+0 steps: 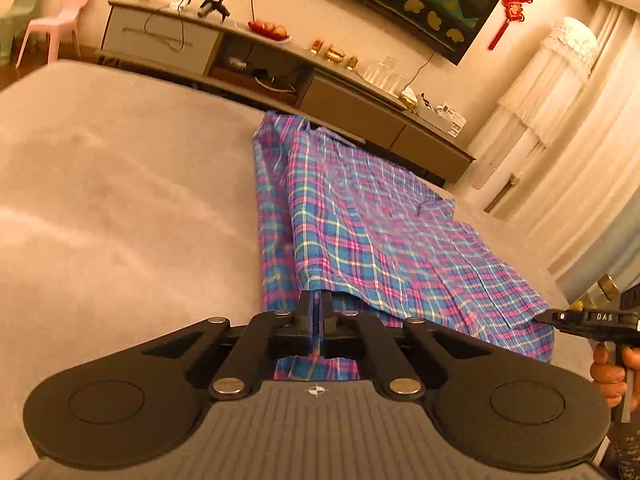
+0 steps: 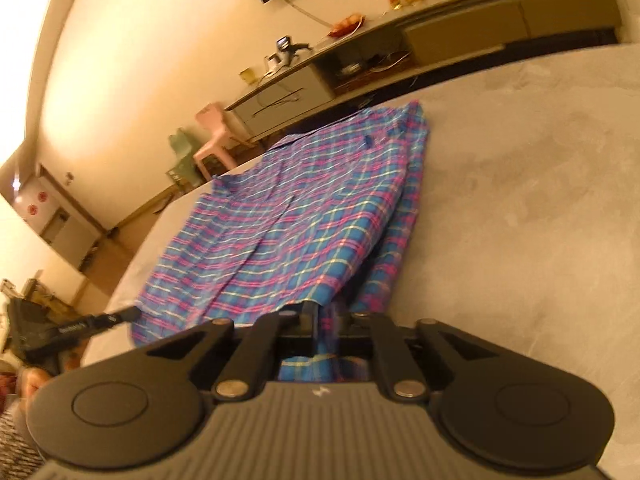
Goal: Fold clothes
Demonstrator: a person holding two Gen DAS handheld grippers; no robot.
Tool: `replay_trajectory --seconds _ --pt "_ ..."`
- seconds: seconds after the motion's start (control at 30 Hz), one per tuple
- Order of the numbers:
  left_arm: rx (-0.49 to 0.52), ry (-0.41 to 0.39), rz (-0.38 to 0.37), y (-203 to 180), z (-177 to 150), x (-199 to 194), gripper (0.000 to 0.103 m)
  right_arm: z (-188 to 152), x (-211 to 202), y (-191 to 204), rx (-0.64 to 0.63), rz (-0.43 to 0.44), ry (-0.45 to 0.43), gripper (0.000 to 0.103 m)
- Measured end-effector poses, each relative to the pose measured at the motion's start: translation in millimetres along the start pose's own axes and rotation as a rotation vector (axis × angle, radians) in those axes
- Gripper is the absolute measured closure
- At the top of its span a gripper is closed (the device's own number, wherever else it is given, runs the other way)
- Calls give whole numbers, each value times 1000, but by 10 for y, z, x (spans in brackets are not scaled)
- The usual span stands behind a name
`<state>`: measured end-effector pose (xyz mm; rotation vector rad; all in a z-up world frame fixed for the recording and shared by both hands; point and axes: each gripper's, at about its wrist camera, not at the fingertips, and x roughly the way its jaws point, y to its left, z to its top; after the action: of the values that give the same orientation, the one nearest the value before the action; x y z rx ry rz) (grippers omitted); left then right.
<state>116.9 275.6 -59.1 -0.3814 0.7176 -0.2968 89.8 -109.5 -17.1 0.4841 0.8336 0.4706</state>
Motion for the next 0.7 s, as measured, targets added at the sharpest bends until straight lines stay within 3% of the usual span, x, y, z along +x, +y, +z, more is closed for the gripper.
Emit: replay_trajectory --seconds 0.03,0.07,0.13,0.17,0.2,0.27,0.37,0.43,0.47,0.5,0.53,0.57,0.7 --pt "-9 -3 -8 27 -13 -30 101 6 -3 -6 11 17 10 80" --pt "-18 -5 -15 54 -25 -60 100 16 -6 -12 23 36 16 65" --pt "-39 -12 -33 98 -25 -92 89 43 -8 -25 55 72 14 48" --pt "-50 -20 -45 98 11 -77 73 56 0 -28 74 83 10 48" --pt "-57 -31 -55 91 47 -63 48 66 19 -38 92 89 7 48" --pt "-59 -53 -71 66 98 -38 24 77 57 -73 134 99 3 48" --pt "-76 -59 -102 42 135 30 23 94 98 -215 235 143 0 48" --pt "-64 -43 -111 -4 124 102 25 86 148 -258 262 150 1 54" --pt "-41 -34 -99 -50 111 138 32 76 187 -231 240 131 7 74" --pt "-15 -24 -79 -103 97 173 70 66 226 -205 217 111 13 86" --pt "4 -7 -63 -147 89 196 92 56 260 -177 194 93 17 98" --pt "5 -2 -57 -175 85 155 101 52 261 -142 169 81 15 100" --pt "-43 -26 -101 -178 -1 -289 102 43 -88 45 104 124 -38 100"
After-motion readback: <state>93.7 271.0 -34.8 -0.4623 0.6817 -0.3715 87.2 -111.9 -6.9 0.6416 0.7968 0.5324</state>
